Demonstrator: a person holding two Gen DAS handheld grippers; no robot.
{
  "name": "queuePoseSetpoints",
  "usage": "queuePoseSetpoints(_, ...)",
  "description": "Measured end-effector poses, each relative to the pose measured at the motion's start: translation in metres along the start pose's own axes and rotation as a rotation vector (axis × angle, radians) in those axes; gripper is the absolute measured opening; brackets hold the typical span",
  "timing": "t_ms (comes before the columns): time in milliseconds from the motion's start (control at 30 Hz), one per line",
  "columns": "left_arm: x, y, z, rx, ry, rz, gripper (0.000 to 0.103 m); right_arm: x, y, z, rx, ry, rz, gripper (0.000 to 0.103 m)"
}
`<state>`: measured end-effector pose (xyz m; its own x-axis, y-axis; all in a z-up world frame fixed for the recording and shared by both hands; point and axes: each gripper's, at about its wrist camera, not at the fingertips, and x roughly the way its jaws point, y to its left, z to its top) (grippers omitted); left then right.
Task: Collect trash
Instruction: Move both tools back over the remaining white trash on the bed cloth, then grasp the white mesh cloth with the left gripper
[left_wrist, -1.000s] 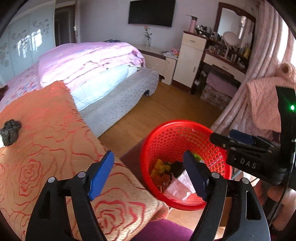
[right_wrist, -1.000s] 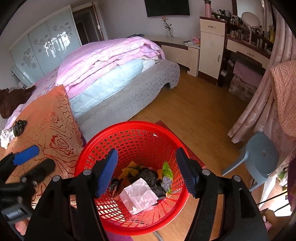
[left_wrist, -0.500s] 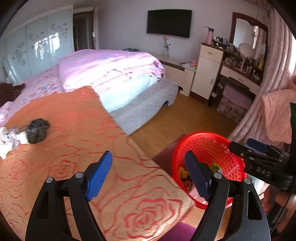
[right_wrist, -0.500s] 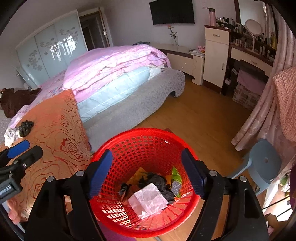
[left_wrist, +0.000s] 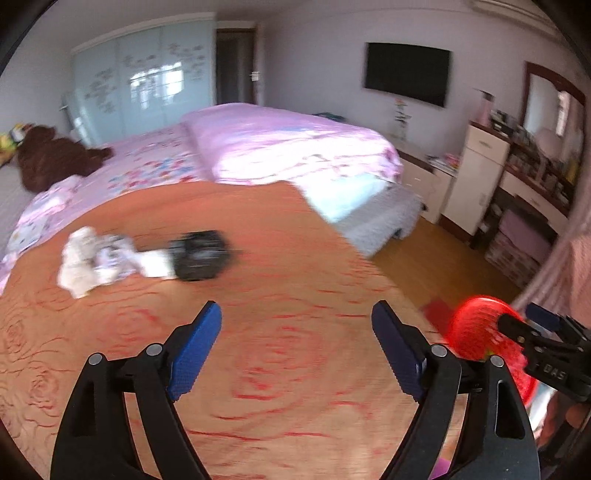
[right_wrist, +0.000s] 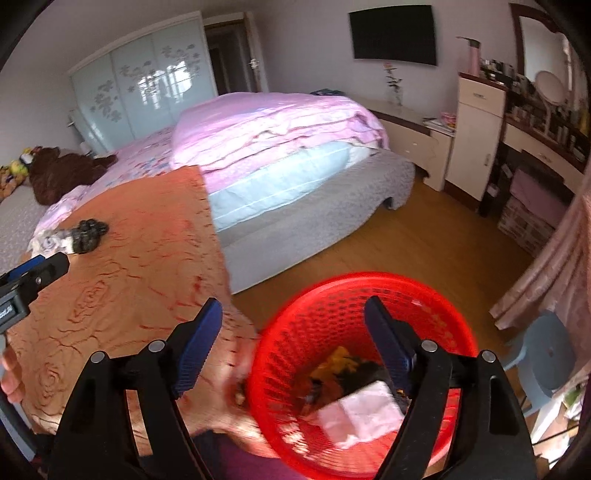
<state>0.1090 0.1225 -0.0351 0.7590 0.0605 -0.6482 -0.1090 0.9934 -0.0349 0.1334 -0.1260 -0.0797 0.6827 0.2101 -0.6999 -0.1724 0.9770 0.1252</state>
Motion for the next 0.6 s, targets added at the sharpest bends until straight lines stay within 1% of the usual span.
queuePoseSetpoints(167,-0.001,0.067,0.011,-0.095,-0.006,0.107,0.081,0.009,0.042,0.011,-0.051,0.006,0.063,0.077)
queuePoseSetpoints(233,-0.003,0.100,0.018,-0.142,-0.013,0.158,0.081,0.011,0.058,0.016,-0.074,0.004,0.088,0.077)
queuePoseSetpoints(300,-0.005,0.131,0.024,-0.189,-0.021,0.208,0.081,0.012,0.070,0.019,-0.088,0.002,0.105,0.077)
queuePoseSetpoints(367,-0.003,0.156,0.028,-0.224,-0.015,0.243,0.081,0.015,0.082,0.022,-0.101,0.005,0.119,0.077)
queuePoseSetpoints(500,0.005,0.193,0.035,-0.284,0.003,0.282,0.080,0.019,0.100,0.028,-0.116,0.010,0.141,0.077)
queuePoseSetpoints(600,0.017,0.209,0.040,-0.298,0.022,0.298,0.081,0.024,0.115,0.033,-0.132,0.009,0.154,0.077)
